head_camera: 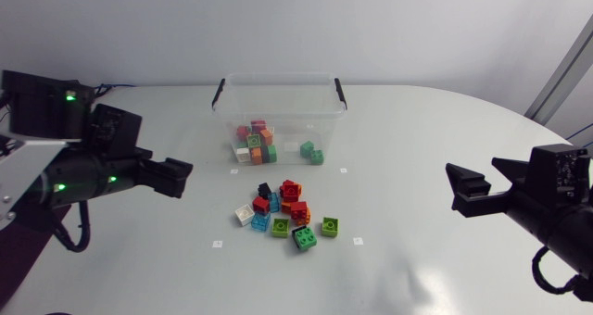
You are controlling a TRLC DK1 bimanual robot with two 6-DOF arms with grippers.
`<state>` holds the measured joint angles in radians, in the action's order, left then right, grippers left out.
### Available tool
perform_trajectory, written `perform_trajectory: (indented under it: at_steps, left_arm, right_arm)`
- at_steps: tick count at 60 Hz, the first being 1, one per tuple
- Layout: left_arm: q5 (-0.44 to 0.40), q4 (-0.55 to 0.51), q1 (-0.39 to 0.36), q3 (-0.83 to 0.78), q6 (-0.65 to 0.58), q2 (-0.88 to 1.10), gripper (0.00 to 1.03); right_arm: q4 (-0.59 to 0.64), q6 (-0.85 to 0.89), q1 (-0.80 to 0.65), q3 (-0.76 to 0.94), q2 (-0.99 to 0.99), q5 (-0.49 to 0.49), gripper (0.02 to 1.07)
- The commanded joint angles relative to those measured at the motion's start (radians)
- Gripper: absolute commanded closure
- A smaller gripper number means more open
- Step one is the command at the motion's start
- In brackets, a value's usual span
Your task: Place the duplo bricks in the container
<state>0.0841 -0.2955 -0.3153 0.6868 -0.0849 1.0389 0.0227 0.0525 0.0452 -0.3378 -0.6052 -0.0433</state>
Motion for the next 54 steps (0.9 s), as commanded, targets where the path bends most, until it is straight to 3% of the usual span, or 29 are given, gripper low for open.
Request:
perform_trajectory:
  at_steps: [1,13,29,54]
  left_arm:
    - [-0.003,-0.019,-0.031,0.042,-0.036,0.089,0.06]
    - [-0.001,-0.085,-0.091,0.115,-0.162,0.286,0.06]
    - [-0.026,-0.117,-0.111,0.168,-0.286,0.47,0.06]
    - [-0.049,-0.332,-0.159,0.384,-0.328,0.708,0.06]
  right_arm:
    - [0.036,-0.006,0.01,-0.05,-0.057,-0.018,0.06]
    - [0.126,-0.006,0.022,-0.124,-0.165,-0.044,0.06]
    - [0.212,0.04,0.047,-0.179,-0.268,-0.061,0.06]
    - [0.356,0.218,0.159,-0.26,-0.349,-0.043,0.06]
